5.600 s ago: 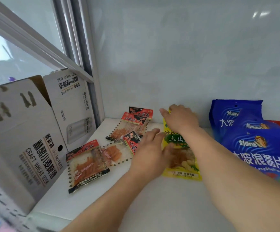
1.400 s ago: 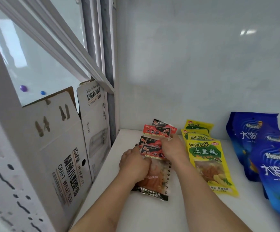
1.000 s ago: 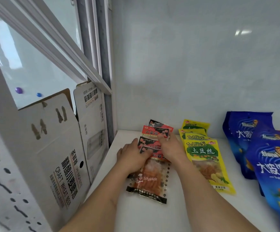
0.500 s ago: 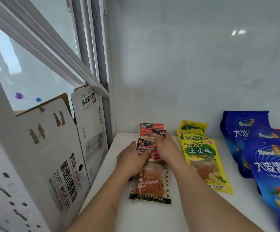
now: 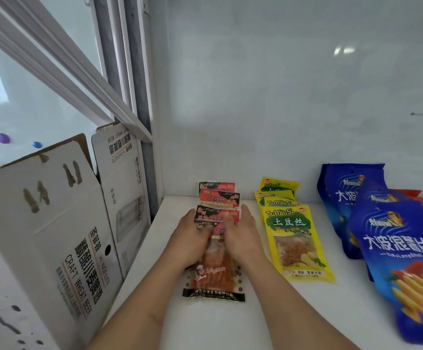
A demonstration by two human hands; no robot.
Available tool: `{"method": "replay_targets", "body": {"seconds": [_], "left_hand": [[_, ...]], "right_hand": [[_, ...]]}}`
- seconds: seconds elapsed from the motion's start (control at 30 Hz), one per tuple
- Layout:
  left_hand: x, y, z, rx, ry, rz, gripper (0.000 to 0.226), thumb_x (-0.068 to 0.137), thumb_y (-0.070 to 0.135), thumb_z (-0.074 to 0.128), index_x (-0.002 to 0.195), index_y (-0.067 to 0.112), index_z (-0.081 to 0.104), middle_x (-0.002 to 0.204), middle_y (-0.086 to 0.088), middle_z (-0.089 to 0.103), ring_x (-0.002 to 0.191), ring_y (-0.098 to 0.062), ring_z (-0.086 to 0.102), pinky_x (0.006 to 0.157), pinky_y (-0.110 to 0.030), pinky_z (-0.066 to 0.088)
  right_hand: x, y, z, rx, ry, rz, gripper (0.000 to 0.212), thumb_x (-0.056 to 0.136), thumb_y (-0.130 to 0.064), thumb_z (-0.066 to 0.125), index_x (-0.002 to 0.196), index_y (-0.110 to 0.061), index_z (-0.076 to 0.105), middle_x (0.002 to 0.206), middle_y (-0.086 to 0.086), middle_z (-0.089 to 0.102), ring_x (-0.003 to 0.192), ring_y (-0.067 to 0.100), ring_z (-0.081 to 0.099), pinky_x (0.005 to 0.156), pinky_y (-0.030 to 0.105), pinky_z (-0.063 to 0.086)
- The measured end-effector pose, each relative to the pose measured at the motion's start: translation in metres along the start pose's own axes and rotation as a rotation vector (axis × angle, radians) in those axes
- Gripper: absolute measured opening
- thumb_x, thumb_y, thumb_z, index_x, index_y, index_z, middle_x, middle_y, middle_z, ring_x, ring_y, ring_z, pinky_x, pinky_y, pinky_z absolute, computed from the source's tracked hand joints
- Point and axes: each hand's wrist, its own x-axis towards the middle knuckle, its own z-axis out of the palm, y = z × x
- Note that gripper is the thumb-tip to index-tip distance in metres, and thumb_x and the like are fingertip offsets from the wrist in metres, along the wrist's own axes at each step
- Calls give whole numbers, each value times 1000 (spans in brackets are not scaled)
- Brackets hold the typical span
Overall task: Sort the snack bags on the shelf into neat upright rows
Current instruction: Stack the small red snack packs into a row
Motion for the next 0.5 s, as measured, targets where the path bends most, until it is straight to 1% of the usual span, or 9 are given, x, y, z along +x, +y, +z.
{"method": "replay_targets", "body": {"seconds": [0.07,0.13,0.2,0.27,0.3,0.37,0.43,0.47,0.5], "left_hand": [[0,2,3,-1,16,30,21,100,24,53,121,25,55,125,2,60,116,-16,56,95,-29,44],[-3,6,1,-18,11,14,31,102,25,51,132,21,52,131,2,54,128,-20,51,98,-28,39],[-8,8,-5,-24,0,-50,46,104,31,50,146,16,41,139,5,42,138,-22,42,99,-25,33],[-9,6,-11,24,-20,-112,68,103,42,49,158,13,21,161,-1,24,148,-22,28,110,-28,29],[-11,4,-13,63,-34,-134,77,101,49,49,160,13,14,166,-4,15,151,-23,23,116,-32,26],[-20,1,-13,158,-75,-153,88,95,64,46,160,18,10,167,-4,12,150,-25,24,119,-40,25],[-34,-2,-8,287,-98,-115,94,83,79,39,157,25,17,163,-1,19,145,-27,31,117,-48,31],[-41,-4,-4,366,-103,-83,94,81,81,36,156,28,18,163,0,18,145,-27,30,117,-49,30],[-48,-5,0,452,-111,-49,92,83,80,36,157,29,15,165,0,12,148,-27,24,119,-49,26]], "right_hand": [[2,2,6,19,47,-19,48,102,-39,41,142,-14,41,139,10,50,128,28,47,101,42,42],[4,3,7,25,60,-20,43,102,-36,41,138,-15,45,135,10,53,125,29,48,100,42,42],[6,3,4,-8,43,-19,43,102,-37,40,138,-14,45,137,11,51,126,30,47,101,42,41],[15,4,0,-137,29,-26,50,101,-44,35,140,-15,43,141,10,47,129,31,45,105,44,39],[21,3,-1,-221,22,-56,57,98,-50,31,141,-15,43,144,10,45,131,31,42,107,45,37],[39,-5,-3,-358,-7,-133,68,94,-58,22,144,-17,41,150,13,40,137,33,35,112,49,32],[56,-17,-5,-420,-63,-186,66,97,-58,27,149,-19,35,157,14,30,143,33,26,115,49,27],[64,-23,-6,-454,-93,-221,65,98,-59,29,151,-21,32,159,12,25,146,32,23,115,49,24],[72,-28,-6,-490,-131,-244,66,97,-61,29,152,-24,31,161,10,21,147,31,20,115,49,21]]}}
